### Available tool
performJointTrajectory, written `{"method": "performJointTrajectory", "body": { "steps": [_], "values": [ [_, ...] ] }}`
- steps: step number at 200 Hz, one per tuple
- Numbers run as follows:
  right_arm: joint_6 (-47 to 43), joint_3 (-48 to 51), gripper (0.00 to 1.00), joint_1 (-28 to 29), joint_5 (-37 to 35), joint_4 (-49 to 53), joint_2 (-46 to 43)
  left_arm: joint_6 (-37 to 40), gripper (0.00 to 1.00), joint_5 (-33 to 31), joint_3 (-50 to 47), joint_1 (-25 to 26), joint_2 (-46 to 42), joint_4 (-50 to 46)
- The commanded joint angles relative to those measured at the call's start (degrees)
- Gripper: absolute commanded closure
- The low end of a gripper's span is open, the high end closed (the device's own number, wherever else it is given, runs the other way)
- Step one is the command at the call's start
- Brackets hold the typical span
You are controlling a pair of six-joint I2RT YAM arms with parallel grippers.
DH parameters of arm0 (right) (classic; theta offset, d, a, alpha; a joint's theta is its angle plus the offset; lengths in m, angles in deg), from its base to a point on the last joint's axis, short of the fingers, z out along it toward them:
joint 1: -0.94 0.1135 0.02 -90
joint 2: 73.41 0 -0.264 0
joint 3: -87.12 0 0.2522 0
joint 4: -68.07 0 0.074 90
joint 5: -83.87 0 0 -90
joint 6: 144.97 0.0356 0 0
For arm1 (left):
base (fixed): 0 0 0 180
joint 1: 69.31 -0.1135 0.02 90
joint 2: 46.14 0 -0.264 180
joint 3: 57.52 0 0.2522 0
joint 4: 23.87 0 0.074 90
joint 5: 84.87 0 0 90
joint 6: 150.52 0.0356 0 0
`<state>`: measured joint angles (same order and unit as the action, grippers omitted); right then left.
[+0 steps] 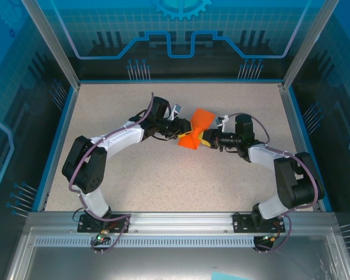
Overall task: Fold a paper plane with a square sheet of paper (pick it up from the middle)
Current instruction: Turn over the paper at the center of the table.
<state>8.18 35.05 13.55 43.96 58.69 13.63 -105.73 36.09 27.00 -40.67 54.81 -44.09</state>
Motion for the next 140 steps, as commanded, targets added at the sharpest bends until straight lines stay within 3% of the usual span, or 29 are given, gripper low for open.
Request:
{"method": "performJointTrajectory", "body": {
  "steps": [1,32,58,95,140],
  "values": [
    [-5.7,-2.2,0.89,-0.8,-1.7,8.1,-1.6,2.4,0.57,0.5,2.9,-0.6,-0.6,-3.4],
    [-17.5,-6.7,0.92,-0.8,-8.2,26.1,-3.5,5.0,0.48,-0.5,4.1,-1.4,-1.9,-7.1],
    [-27.2,-11.6,0.94,-0.2,-18.1,41.0,-5.0,7.3,0.44,-1.9,4.2,-2.7,-3.7,-10.4],
    [-37.5,-21.3,0.98,4.0,-41.9,60.3,-5.9,9.9,0.39,-4.3,3.8,-4.6,-5.9,-14.2],
    [-39.4,-30.9,0.99,14.6,-72.4,75.4,-0.8,10.9,0.35,-5.2,1.6,-7.4,-8.1,-15.5]
  ]
}}
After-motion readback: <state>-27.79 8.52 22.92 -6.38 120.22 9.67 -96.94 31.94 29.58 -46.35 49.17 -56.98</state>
